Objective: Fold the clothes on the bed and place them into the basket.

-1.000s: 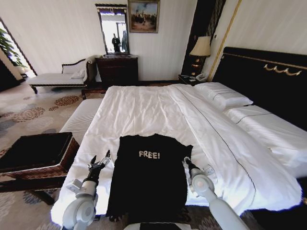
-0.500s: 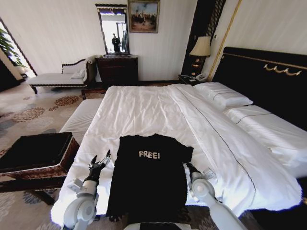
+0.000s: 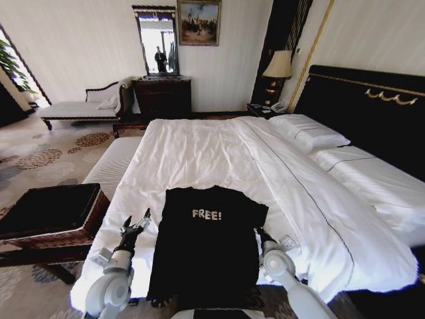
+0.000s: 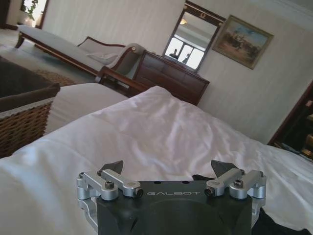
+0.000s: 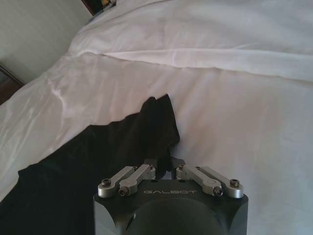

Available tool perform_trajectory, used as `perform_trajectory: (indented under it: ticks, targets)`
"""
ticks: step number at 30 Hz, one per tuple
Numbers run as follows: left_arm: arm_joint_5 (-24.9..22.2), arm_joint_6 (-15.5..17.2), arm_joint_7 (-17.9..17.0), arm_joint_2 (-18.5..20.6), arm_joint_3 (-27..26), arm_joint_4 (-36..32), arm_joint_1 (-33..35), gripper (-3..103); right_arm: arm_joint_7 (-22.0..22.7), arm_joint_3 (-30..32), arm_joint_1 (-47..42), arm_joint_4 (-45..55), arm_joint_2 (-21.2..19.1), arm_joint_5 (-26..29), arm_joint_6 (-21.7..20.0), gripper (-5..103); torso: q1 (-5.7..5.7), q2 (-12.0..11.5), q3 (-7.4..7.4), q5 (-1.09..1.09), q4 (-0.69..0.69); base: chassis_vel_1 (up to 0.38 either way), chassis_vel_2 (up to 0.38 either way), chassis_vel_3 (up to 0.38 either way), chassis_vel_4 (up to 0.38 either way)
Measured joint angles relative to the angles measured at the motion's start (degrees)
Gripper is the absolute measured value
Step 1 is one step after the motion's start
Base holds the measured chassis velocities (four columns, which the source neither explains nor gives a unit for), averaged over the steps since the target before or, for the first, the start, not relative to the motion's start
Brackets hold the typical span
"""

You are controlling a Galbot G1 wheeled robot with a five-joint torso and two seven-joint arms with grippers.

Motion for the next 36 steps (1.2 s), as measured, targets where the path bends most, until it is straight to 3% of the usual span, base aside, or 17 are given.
perform_trajectory:
  ticks: [6, 7, 10, 12, 15, 20, 23, 31, 34, 36]
  targets:
    - [-2.13, 0.68, -2.23, 0.85, -2.91, 4.49, 0.09, 100, -1.71, 6.31, -1.09, 6.21, 1.71, -3.16, 0.61, 39, 0.0, 0.0, 0.0, 0.0, 0.01, 0.0, 0.0, 0.0, 0.0]
    - [-2.13, 0.68, -2.23, 0.85, -2.91, 4.49, 0.09, 100, -1.71, 6.31, -1.09, 6.21, 1.71, -3.16, 0.61, 39, 0.0, 0.0, 0.0, 0.0, 0.01, 0.0, 0.0, 0.0, 0.0]
    - [-2.02, -0.01, -0.58, 1.43, -1.83, 5.0, 2.65, 100, -2.03, 9.79, -2.52, 8.67, 3.56, -3.32, 0.73, 55, 0.0, 0.0, -0.01, 0.01, 0.02, 0.0, 0.0, 0.0, 0.0]
    - [-2.56, -0.08, 0.14, 1.32, -0.76, 4.67, 3.5, 100, -2.07, 10.59, -2.96, 9.07, 4.32, -3.32, 0.76, 55, 0.0, 0.0, 0.0, 0.0, 0.02, 0.0, 0.0, 0.0, 0.0]
    - [-4.04, 0.51, 2.89, 1.39, 2.5, 4.13, 5.05, 100, -2.1, 11.87, -3.66, 9.15, 6.32, -3.31, 0.85, 71, 0.0, 0.0, 0.0, 0.01, 0.01, 0.0, 0.0, 0.0, 0.0]
    - [-4.03, 0.76, 5.05, 2.97, 5.11, 4.68, 4.83, 100, -2.09, 12.92, -3.71, 8.49, 8.01, -3.33, 0.92, 88, 0.0, 0.0, 0.0, 0.02, 0.02, 0.0, 0.0, 0.0, 0.0]
    - [-7.37, 1.94, 4.89, 4.03, 5.8, 4.65, 2.2, 100, -2.04, 13.61, -3.84, 8.26, 8.88, -3.45, 0.93, 97, 0.0, 0.0, 0.0, 0.01, 0.02, 0.0, 0.0, 0.0, 0.0]
    - [-16.6, 6.12, 1.76, 3.76, 6.38, 7.03, -6.68, 100, -1.9, 14.31, -4.28, 7.72, 9.72, -3.55, 0.93, 100, 0.0, 0.0, 0.0, 0.01, 0.01, 0.0, 0.0, 0.0, 0.0]
    - [-23.55, 8.76, -0.73, 2.22, 6.28, 10.51, -11.31, 100, -1.71, 13.99, -3.97, 7.16, 9.74, -3.77, 0.93, 100, 0.0, 0.0, 0.0, 0.01, 0.0, 0.0, 0.0, 0.0, 0.0]
    - [-24.77, 9.35, -1.19, 1.84, 6.31, 11.51, -12.2, 100, -1.62, 13.81, -3.84, 7.02, 9.74, -3.88, 0.91, 100, 0.01, 0.0, 0.0, 0.01, 0.01, 0.0, 0.0, 0.0, 0.0]
